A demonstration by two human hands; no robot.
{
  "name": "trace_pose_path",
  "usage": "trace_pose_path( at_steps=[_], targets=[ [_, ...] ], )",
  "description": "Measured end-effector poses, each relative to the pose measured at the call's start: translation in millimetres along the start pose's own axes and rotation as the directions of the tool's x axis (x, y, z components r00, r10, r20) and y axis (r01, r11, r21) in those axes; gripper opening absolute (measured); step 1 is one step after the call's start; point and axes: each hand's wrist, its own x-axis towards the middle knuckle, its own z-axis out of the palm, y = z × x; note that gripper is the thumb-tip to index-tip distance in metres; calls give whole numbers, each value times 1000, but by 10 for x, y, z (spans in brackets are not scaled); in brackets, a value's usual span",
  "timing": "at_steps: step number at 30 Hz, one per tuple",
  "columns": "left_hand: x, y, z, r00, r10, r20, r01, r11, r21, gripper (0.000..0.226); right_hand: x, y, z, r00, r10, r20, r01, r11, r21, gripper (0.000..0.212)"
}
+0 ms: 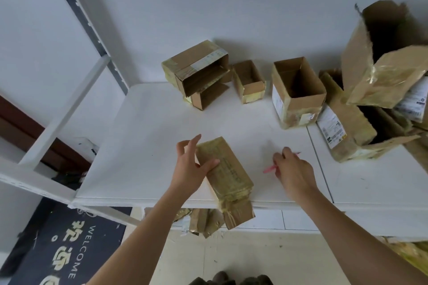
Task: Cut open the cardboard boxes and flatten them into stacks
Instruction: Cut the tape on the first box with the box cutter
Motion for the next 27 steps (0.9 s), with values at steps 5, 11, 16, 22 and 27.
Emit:
trace_pose_path(
  at_steps=[5,11,16,22,27],
  targets=[
    [-87,-65,-30,995,104,12,-104,994,32,59,122,-183,-389,913,191,-361,57,816,575,12],
    [-183,-105,-139,973,100,210,-135,978,156,87,206,-568,-846,906,419,61,-30,-80,996,11],
    [-315,-46,-79,961,257,105,-277,870,408,62,240,-916,-791,928,361,92,-43,-139,989,24],
    [-340,-132,-68,953,274,126,-301,886,352,64,230,-1129,-656,989,149,-22,25,-19,999,16],
    [-281,-112,-178,942,200,269,-286,899,332,88,193,-1103,-537,987,131,-94,74,147,986,10]
  ],
)
